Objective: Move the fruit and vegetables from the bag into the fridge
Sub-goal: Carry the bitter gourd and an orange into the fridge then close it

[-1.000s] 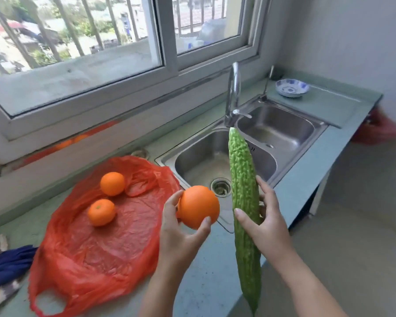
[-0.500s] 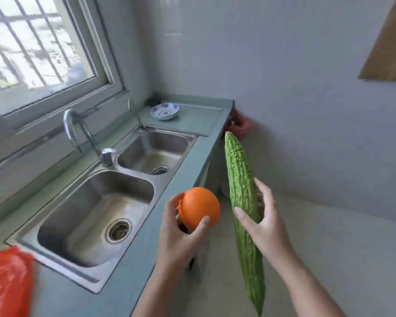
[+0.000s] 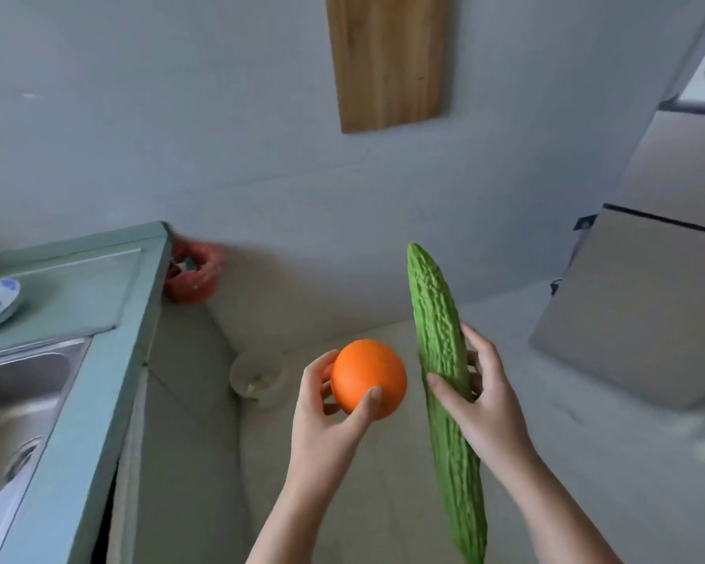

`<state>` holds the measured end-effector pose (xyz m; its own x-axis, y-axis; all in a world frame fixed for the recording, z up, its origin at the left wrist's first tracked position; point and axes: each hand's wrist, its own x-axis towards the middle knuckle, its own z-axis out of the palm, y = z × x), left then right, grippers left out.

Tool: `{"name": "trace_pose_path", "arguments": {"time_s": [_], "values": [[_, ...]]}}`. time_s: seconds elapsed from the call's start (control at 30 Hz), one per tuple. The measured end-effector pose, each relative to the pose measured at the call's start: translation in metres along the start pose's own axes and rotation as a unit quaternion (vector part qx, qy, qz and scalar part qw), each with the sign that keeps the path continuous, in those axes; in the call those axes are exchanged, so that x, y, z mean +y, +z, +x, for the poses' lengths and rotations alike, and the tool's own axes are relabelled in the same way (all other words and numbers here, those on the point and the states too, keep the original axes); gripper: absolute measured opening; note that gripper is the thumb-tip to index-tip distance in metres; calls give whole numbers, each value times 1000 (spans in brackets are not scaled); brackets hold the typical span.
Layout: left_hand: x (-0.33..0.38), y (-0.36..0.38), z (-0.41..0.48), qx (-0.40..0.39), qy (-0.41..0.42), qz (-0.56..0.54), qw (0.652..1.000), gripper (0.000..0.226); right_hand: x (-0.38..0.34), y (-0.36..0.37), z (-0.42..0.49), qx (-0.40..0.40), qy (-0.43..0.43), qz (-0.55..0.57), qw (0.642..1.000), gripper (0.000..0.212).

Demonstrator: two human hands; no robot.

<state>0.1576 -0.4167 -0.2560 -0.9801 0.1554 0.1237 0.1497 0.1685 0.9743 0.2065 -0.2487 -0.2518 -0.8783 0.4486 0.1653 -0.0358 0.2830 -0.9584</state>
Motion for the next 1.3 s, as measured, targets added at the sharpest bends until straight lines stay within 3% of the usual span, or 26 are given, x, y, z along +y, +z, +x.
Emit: {"name": "trace_pose_path", "arguments": {"time_s": [0.27, 0.5, 0.7, 0.97, 1.3], "values": [[-9, 92, 108, -115, 15, -29, 993, 59, 31, -41, 95, 112, 41, -18, 993, 63], [15, 142, 242, -127, 27, -67, 989, 58, 20, -61, 218, 142, 23, -54, 988, 63], [27, 226, 304, -239, 69, -47, 967, 59, 37, -107, 271, 197, 45, -116, 972, 69], [46, 370, 342, -339, 82, -48, 936, 63, 75, -217, 313, 304, 87, -153, 936, 69], [99, 577, 369, -392, 127, -44, 910, 64, 114, -404, 386, 312, 89, -230, 917, 69]]}}
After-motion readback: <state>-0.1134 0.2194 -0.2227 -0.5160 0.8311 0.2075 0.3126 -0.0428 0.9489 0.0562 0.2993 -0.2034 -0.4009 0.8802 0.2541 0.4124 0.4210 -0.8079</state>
